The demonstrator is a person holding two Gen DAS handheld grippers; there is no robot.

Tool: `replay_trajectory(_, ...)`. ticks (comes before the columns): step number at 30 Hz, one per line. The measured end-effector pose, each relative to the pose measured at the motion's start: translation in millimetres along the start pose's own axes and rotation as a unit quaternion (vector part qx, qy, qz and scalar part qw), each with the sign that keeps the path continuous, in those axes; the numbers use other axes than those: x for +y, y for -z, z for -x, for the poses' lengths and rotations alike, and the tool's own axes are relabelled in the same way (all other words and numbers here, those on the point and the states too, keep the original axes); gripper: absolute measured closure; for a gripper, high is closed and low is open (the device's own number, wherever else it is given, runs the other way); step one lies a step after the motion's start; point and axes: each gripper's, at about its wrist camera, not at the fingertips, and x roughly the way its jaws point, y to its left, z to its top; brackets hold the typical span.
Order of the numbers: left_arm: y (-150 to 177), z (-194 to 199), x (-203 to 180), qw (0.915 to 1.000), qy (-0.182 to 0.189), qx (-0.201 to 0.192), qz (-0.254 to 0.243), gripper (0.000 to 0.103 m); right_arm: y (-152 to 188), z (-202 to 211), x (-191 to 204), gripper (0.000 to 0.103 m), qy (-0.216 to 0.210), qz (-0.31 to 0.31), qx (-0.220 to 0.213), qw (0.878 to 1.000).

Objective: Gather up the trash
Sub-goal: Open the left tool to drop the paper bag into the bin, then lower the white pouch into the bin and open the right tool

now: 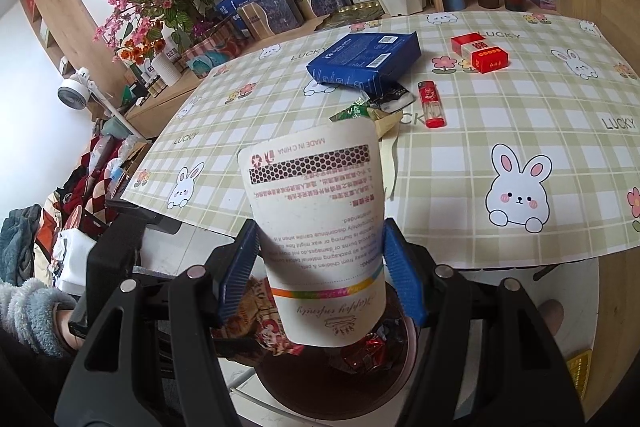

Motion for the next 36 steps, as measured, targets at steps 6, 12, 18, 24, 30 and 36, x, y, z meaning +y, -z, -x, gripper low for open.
replay_trajectory(6,-6,16,4,0.9988,-0.002,-0.046,0.017,0.033,3,-3,-1,0.040,0.001,-0.004,0.005,1.000)
replay_trajectory(12,-15,63,13,0.9892,-0.065,-0.123,0.047,0.017,7,-7,0,0.040,-0.001,-0.004,0.014,1.000)
replay_trajectory(18,-11,133,23,0.9574,-0.153,-0.230,0.084,0.006,16,-17,7,0.040,-0.002,0.004,0.032,0.999)
replay_trajectory(24,-3,174,32,0.9249,-0.221,-0.293,0.100,0.006,30,-36,17,0.040,-0.007,0.012,0.064,0.998)
replay_trajectory(30,2,183,43,0.9164,-0.233,-0.305,0.115,0.006,42,-58,27,0.038,-0.010,0.031,0.102,0.994)
replay_trajectory(36,4,175,47,0.9194,-0.232,-0.295,0.118,0.006,53,-72,29,0.036,-0.003,0.035,0.128,0.991)
